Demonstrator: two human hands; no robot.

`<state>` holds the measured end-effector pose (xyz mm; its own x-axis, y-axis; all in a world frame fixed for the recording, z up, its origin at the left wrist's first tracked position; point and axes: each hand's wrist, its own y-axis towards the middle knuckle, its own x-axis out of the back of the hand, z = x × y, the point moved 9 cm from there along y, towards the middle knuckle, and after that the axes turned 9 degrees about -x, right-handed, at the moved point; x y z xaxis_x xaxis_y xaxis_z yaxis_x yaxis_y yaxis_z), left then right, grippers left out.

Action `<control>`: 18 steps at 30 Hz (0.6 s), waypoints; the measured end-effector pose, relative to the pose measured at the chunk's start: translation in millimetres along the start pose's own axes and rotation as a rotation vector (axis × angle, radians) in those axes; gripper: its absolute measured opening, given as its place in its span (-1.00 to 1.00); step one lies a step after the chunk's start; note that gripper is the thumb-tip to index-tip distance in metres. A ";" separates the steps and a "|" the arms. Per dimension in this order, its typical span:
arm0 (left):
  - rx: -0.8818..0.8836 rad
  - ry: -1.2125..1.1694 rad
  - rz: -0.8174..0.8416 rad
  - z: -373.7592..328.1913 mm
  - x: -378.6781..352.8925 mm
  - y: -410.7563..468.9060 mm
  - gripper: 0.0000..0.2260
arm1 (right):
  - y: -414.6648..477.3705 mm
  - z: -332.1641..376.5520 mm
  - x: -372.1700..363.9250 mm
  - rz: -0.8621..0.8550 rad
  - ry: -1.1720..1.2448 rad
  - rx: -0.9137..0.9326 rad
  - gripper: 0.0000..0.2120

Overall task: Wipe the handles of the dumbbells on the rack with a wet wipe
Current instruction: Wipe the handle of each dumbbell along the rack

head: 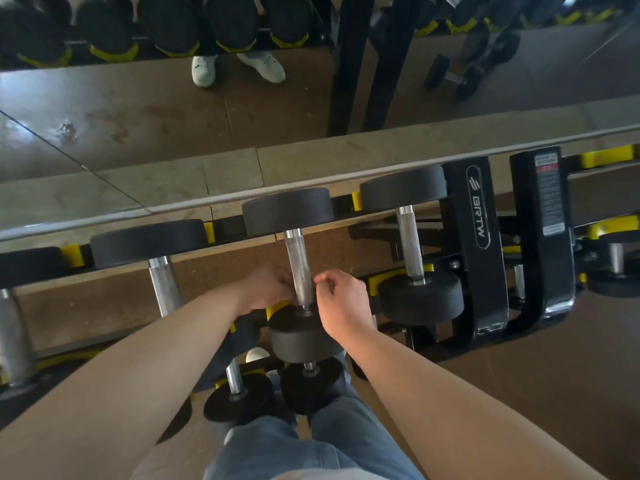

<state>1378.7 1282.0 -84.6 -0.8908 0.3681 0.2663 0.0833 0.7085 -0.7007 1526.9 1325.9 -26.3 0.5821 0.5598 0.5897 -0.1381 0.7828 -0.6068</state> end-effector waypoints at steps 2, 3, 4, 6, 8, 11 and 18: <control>0.014 -0.223 -0.146 -0.8 12.8 1.5 -0.82 | 0.1 -0.3 -0.7 0.007 0.008 -0.001 -0.80; 0.031 -0.358 -0.229 1.2 19.6 1.1 -0.77 | 0.2 -0.7 -1.0 0.007 0.013 -0.003 -0.80; 0.040 -0.480 -0.307 4.6 25.2 1.1 -0.76 | 0.1 -0.8 -1.1 0.005 0.015 -0.004 -0.80; 0.048 -0.694 -0.467 10.7 34.3 -3.3 -0.80 | -0.5 -0.2 -0.9 0.001 0.010 0.000 -0.80; 0.048 -0.722 -0.552 7.8 37.6 -12.0 -0.86 | -0.8 0.3 0.0 -0.001 0.010 0.004 -0.80; 0.090 -0.386 -0.385 5.5 16.4 -20.8 -0.81 | -1.4 0.2 0.3 -0.005 0.012 0.003 -0.80; 0.156 -0.431 -0.358 7.4 0.2 -33.5 -0.87 | -4.4 2.2 0.9 -0.020 0.004 0.004 -0.81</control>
<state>1372.4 1253.9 -65.9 -0.9554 -0.1802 0.2341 -0.2947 0.6344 -0.7146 1526.3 1323.6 -21.9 0.5881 0.5431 0.5994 -0.1296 0.7948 -0.5929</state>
